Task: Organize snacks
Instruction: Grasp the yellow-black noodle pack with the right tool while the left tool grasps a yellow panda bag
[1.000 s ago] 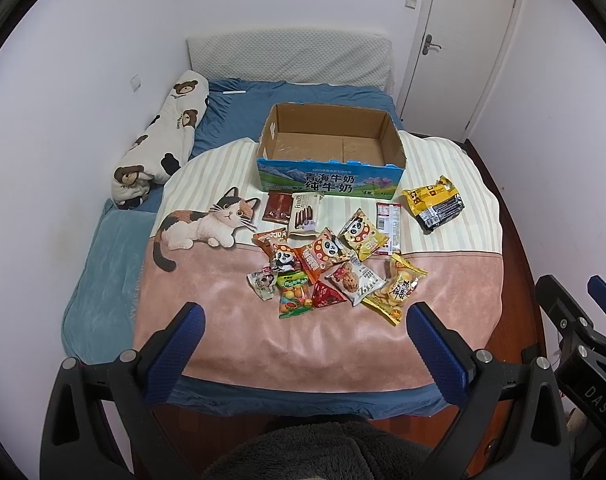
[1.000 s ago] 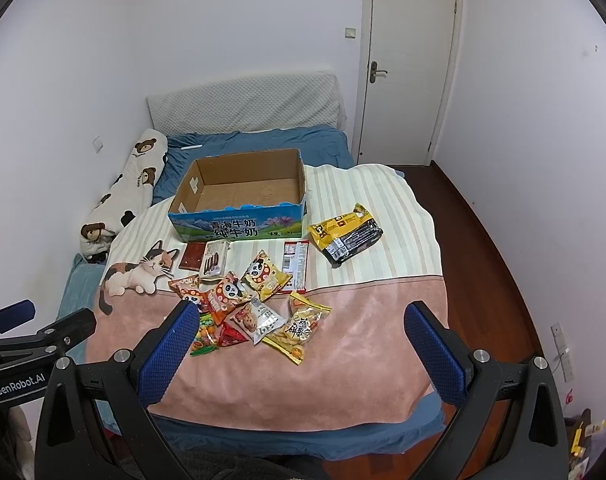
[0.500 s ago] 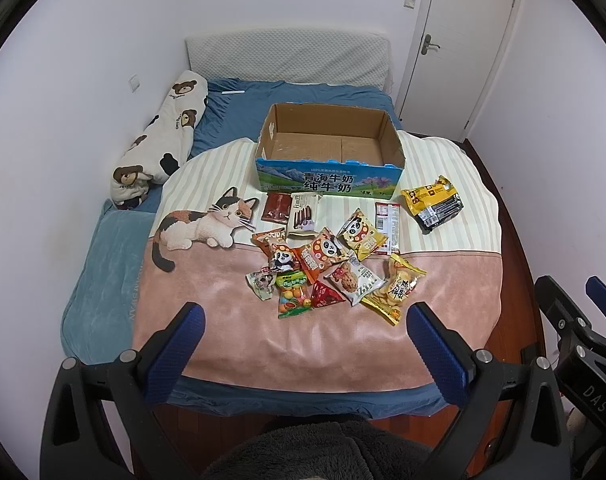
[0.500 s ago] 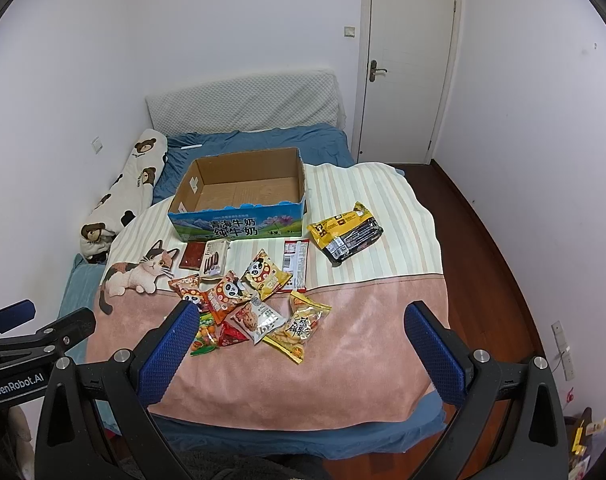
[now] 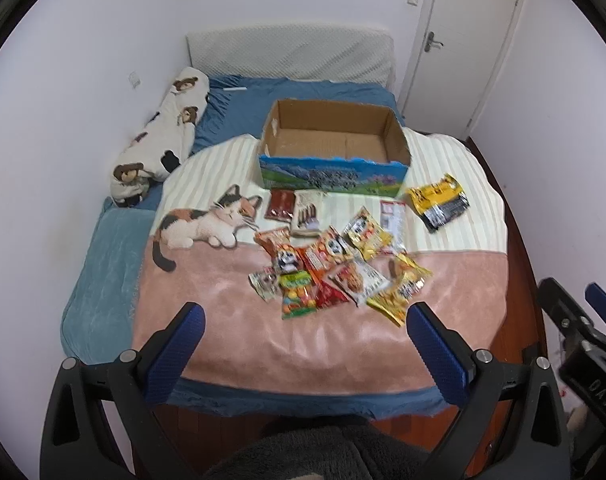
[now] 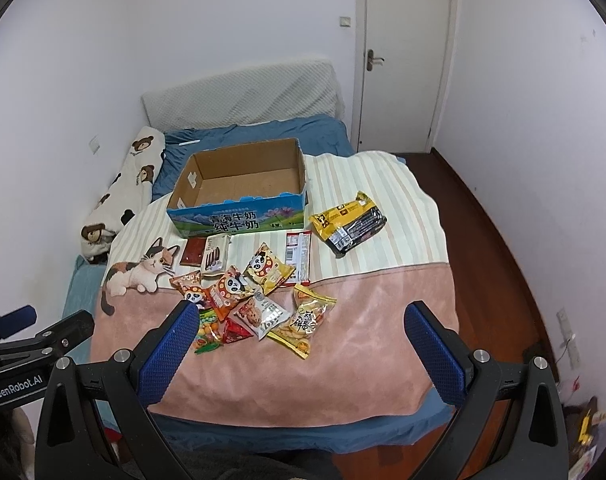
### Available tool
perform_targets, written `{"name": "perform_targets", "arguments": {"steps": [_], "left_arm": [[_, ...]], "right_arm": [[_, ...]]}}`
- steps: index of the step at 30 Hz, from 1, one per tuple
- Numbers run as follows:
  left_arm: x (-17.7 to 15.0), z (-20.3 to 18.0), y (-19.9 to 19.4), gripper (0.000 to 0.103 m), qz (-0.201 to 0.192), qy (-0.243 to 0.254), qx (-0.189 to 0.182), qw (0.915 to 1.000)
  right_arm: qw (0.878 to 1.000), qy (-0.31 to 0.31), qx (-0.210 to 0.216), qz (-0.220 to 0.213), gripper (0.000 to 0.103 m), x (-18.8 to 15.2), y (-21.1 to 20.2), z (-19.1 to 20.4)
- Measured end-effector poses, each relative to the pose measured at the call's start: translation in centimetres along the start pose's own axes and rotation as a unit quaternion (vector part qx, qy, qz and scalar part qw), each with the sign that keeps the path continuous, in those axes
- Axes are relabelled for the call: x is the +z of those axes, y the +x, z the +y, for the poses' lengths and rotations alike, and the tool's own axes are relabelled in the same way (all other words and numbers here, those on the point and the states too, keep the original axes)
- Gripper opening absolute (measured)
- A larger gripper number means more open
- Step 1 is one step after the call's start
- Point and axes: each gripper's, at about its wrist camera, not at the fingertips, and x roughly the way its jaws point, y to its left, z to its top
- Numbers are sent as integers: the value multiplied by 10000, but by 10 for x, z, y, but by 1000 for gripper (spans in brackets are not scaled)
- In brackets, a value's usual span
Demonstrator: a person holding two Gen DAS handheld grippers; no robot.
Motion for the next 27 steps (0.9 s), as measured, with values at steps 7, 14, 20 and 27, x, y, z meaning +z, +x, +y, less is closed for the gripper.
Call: {"name": "perform_targets", "arguments": {"steps": [7, 14, 20, 27], "left_arm": [[30, 12, 60, 103, -233, -165, 333, 9990], [67, 7, 151, 103, 345, -323, 402, 9981], [92, -6, 223, 103, 968, -753, 610, 9906], [111, -26, 293, 103, 1455, -1255, 736, 9786]], "right_arm": [[9905, 1302, 199, 398, 103, 17, 71, -38], [9543, 2621, 326, 1401, 103, 35, 213, -88], [9286, 3135, 383, 1950, 103, 67, 333, -116], [9052, 3573, 5, 2299, 103, 113, 453, -138]]}}
